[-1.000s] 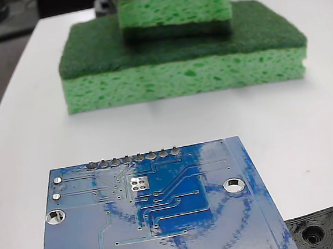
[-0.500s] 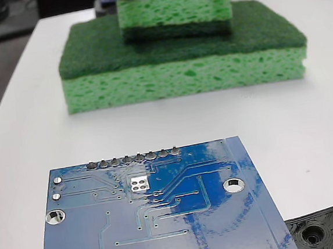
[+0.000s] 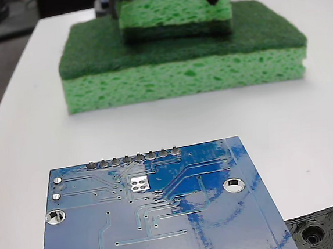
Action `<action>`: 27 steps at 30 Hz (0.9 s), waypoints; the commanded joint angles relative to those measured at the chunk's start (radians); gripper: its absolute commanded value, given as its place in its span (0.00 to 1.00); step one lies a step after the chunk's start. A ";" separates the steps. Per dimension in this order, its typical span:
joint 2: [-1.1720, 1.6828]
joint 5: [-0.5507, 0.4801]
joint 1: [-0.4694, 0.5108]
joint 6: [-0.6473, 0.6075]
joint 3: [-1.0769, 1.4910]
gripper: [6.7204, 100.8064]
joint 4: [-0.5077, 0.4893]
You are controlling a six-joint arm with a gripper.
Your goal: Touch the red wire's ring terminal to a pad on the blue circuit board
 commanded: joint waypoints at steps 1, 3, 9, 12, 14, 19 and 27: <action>0.002 0.020 0.000 0.000 -0.006 0.99 -0.003; 0.002 0.029 -0.006 0.002 -0.006 0.99 -0.003; 0.002 0.110 -0.084 0.017 -0.006 0.99 -0.005; 0.002 0.150 -0.121 0.025 -0.006 0.99 -0.006; 0.002 0.153 -0.121 0.026 -0.006 0.99 -0.006; 0.002 0.161 -0.121 0.032 -0.006 0.99 -0.006; 0.002 0.161 -0.123 0.031 -0.006 0.99 -0.006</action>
